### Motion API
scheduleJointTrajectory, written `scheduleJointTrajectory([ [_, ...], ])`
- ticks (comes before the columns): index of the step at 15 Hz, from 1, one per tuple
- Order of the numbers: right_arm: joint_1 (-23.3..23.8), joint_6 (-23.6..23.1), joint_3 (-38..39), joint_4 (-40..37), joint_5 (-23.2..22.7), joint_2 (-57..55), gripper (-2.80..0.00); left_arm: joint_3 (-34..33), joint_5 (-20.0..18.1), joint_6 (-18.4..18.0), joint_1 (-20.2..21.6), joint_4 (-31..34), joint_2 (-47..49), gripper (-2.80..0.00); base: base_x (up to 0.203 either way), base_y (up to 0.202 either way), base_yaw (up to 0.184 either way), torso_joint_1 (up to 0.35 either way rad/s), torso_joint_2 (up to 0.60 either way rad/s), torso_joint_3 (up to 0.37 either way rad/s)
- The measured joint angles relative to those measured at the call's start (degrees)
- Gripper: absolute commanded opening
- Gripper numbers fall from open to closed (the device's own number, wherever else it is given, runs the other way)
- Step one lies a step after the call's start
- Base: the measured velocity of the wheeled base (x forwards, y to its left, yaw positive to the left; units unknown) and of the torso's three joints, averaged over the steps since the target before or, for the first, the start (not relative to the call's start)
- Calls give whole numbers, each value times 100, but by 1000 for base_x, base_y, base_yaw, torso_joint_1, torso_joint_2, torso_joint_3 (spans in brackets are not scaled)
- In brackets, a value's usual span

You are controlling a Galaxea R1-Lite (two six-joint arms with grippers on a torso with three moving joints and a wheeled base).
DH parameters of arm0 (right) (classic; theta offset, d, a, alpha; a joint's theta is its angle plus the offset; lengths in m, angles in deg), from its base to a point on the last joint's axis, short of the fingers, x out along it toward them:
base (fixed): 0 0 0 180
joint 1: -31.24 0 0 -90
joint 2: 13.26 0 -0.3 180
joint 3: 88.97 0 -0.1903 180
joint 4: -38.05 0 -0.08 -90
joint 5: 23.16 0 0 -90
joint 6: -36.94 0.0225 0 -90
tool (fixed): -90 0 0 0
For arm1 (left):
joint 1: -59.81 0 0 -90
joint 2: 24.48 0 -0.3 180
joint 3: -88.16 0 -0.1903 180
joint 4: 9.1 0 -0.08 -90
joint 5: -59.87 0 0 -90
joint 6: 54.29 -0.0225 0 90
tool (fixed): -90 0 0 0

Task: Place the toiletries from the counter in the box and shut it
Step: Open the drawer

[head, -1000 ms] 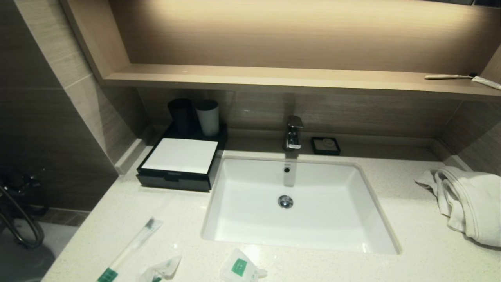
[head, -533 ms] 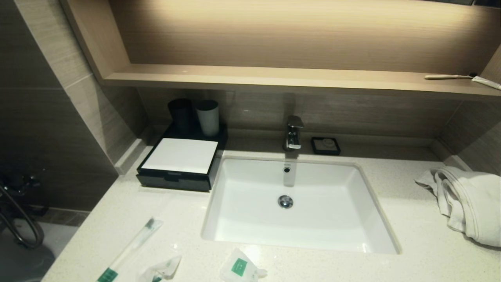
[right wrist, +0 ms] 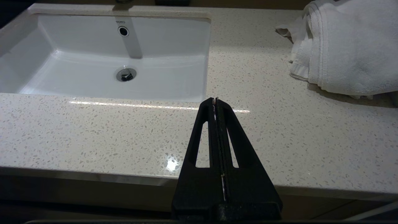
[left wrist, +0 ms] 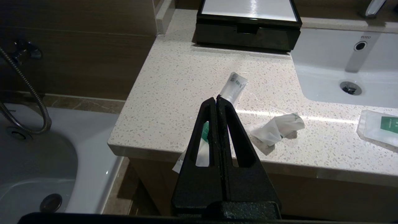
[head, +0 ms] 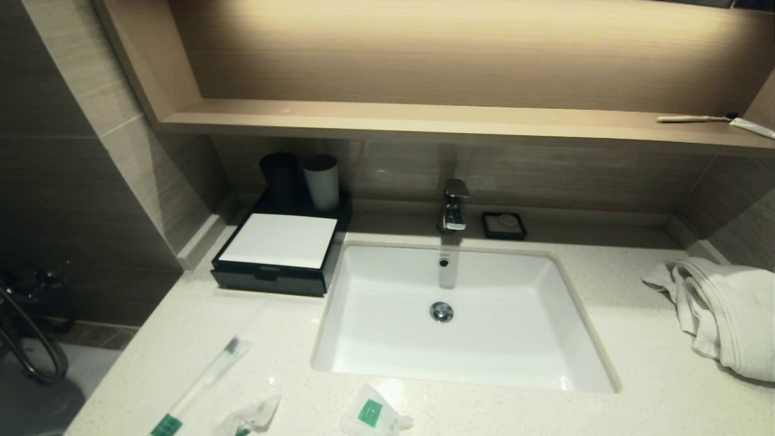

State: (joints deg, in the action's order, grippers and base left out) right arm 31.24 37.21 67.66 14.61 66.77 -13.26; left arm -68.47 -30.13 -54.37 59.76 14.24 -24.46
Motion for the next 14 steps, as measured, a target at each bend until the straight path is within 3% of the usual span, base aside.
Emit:
scheduleJointTrajectory([
  [5,0,0,0,-2,0,0,-280,386,-24,11,0,86,0,-280,0,0,0,0,0,0],
  [11,0,0,0,-4,0,0,-280,1904,-60,15,0,978,81,-280,0,0,0,0,0,0],
  [14,0,0,0,0,0,0,-280,2629,-38,43,-6,1046,729,-280,0,0,0,0,0,0],
])
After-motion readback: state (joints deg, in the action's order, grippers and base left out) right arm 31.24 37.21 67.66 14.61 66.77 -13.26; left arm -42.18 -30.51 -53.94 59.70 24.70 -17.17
